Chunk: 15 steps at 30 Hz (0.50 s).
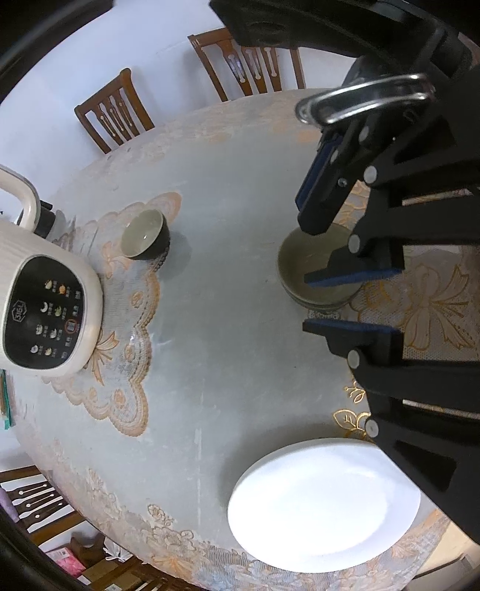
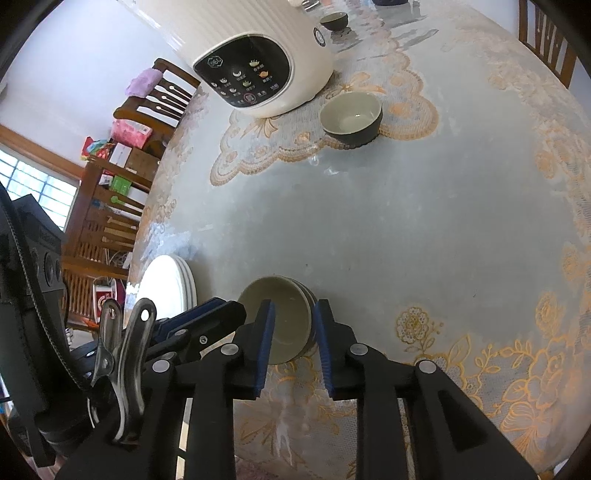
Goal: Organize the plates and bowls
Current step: 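Lower the bowl into the placed bowl and open both tools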
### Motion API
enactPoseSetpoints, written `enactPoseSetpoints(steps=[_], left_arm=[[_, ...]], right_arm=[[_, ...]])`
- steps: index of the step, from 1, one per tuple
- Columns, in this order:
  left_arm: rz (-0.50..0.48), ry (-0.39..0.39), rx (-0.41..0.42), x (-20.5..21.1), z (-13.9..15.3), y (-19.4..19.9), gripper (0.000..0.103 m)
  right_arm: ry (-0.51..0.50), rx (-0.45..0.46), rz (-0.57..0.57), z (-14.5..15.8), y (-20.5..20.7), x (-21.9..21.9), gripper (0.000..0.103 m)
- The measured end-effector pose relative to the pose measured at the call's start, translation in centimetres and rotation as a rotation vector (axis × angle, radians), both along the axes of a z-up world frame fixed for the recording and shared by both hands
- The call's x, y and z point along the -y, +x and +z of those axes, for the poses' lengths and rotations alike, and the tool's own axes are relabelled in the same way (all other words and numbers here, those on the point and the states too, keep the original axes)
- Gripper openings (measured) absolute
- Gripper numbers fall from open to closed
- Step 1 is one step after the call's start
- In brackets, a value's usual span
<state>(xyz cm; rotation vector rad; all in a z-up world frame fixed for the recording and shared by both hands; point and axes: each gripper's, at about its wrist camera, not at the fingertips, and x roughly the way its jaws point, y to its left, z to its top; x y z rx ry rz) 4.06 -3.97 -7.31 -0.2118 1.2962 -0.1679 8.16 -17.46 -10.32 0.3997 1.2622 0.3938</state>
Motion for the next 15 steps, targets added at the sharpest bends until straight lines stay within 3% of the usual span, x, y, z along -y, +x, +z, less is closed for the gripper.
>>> enactPoseSetpoints(steps=[15], left_arm=[[0.015,0.035,0.026,0.1,1.1,1.2,0.029]], right_arm=[[0.005,0.022,-0.036,0.9,0.3,1.8,0.03]])
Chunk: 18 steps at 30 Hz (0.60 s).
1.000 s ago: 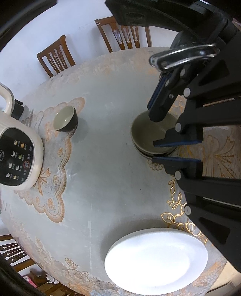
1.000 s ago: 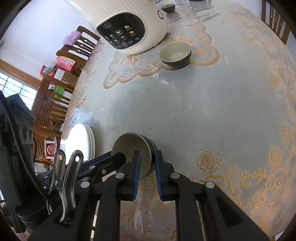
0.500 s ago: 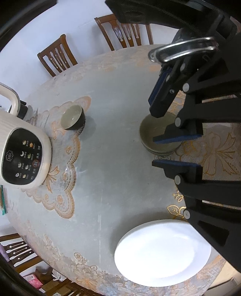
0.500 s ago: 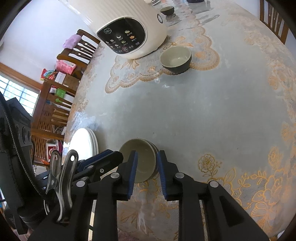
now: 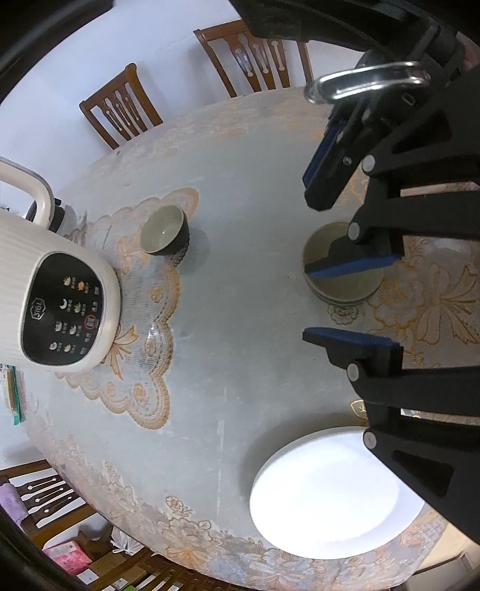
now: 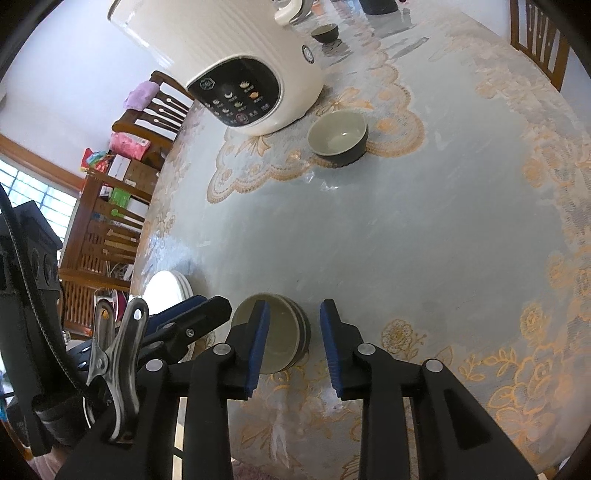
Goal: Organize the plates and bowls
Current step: 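Lower the bowl into the placed bowl and open both tools, then move both tools to the last dark bowl by the appliance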
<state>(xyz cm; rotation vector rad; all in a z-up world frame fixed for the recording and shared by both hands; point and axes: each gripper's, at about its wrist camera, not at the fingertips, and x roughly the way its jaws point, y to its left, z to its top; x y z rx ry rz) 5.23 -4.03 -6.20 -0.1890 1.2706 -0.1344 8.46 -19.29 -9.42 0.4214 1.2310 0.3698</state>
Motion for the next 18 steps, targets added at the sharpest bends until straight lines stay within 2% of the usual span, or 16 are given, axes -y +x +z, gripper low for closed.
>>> enactPoseSetpoints(steps=[18], left_arm=[[-0.003,0.006,0.002,1.5,0.0,3.7,0.029]], right_arm=[[-0.007,-0.002,-0.015,0.2,2.3,2.7,0.03]])
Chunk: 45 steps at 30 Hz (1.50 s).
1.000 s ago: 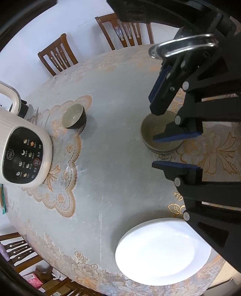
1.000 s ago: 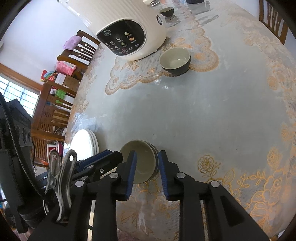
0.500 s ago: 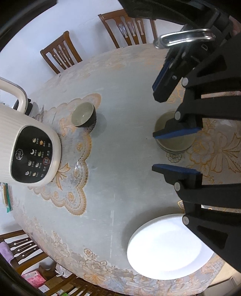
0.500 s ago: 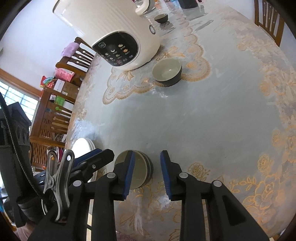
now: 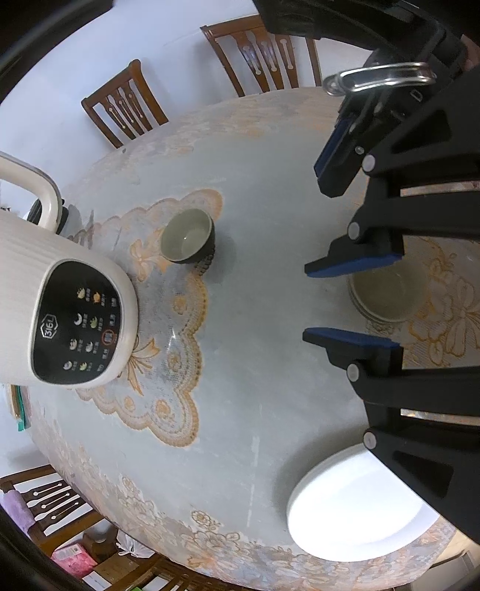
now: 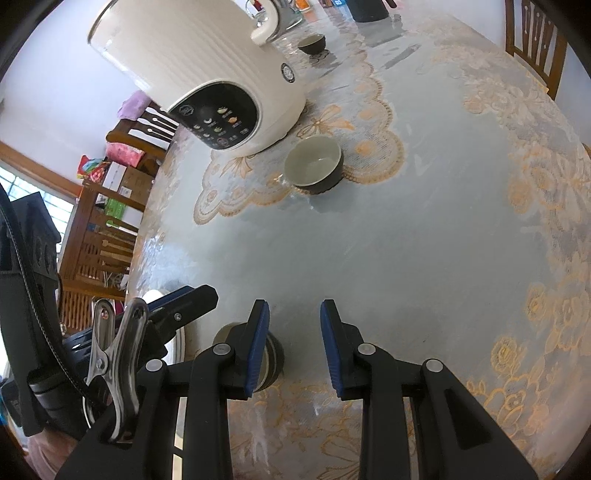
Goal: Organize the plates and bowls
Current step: 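Move both tools to the last dark bowl by the appliance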
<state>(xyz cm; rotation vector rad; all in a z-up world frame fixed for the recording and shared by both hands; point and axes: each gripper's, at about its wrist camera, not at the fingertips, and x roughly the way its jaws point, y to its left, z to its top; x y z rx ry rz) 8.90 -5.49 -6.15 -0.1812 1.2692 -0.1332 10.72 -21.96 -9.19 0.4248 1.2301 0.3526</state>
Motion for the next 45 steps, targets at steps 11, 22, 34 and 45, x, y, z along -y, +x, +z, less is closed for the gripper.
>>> enactPoseSetpoints(steps=[11,22,34,45], left_arm=[[0.007,-0.011,-0.002,0.9,-0.3,3.3,0.029],[0.009,-0.043,-0.001,2.3,-1.5,7.0,0.029],[0.029,-0.069,-0.006,2.7,-2.6,9.9,0.029],[0.05,-0.07,-0.015,2.7,-3.7,11.2,0.029]], right_arm=[[0.015,0.004,0.007,-0.4,2.7,1.3,0.03],[0.013,0.021,0.012,-0.8,6.1,2.0,0.03],[0.008,0.017,0.025,-2.0,9.3,1.8,0.023],[0.008,0.02,0.055,-2.8,11.3,0.8,0.021]])
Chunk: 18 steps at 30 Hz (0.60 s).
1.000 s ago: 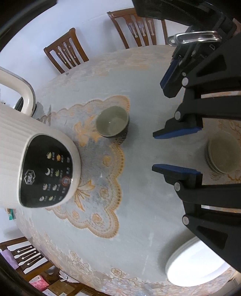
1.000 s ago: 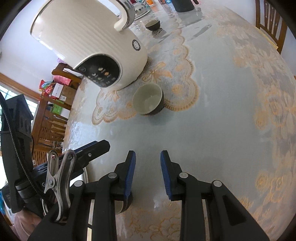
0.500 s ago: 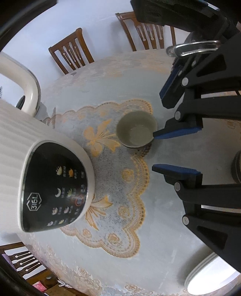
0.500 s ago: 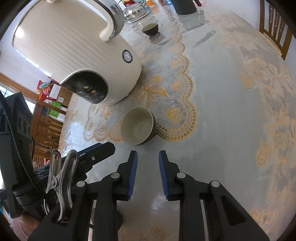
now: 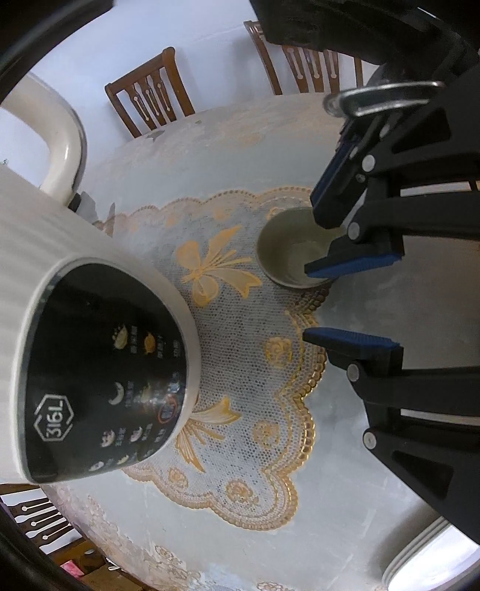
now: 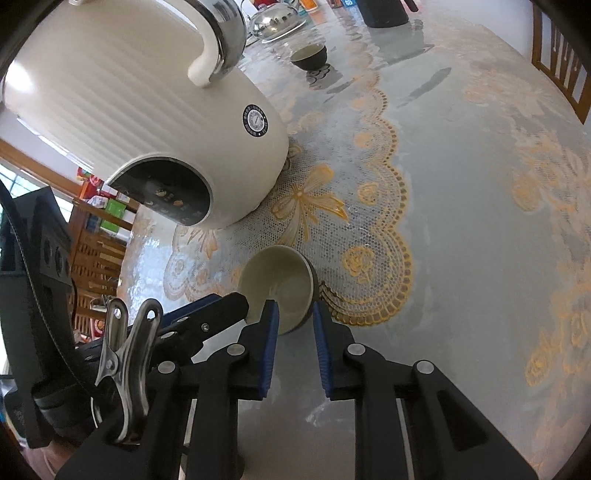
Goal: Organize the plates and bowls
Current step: 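Move both tools to the last dark bowl by the appliance, then close both tools on the last dark bowl's rim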
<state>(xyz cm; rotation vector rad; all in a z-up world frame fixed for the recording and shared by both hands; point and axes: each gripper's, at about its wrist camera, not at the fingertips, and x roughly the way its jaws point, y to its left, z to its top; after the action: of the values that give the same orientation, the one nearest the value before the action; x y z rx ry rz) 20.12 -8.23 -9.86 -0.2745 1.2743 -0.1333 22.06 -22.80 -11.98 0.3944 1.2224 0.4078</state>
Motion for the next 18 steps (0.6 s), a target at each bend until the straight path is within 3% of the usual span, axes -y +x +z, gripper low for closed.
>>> enactPoseSetpoints(steps=[5,14,18], left_arm=[[0.004,-0.008,-0.01,0.13,-0.57,0.3,0.027],[-0.006,-0.048,-0.016,0.39,-1.09,0.32,0.008],[-0.013,-0.046,-0.019,0.54,-1.02,0.09,0.008]], right_arm=[[-0.011,-0.005,0.01,-0.63,0.56,0.01,0.018],[-0.01,-0.012,0.016,-0.97,0.55,-0.18,0.016],[-0.007,-0.013,0.017,-0.93,0.43,-0.21,0.016]])
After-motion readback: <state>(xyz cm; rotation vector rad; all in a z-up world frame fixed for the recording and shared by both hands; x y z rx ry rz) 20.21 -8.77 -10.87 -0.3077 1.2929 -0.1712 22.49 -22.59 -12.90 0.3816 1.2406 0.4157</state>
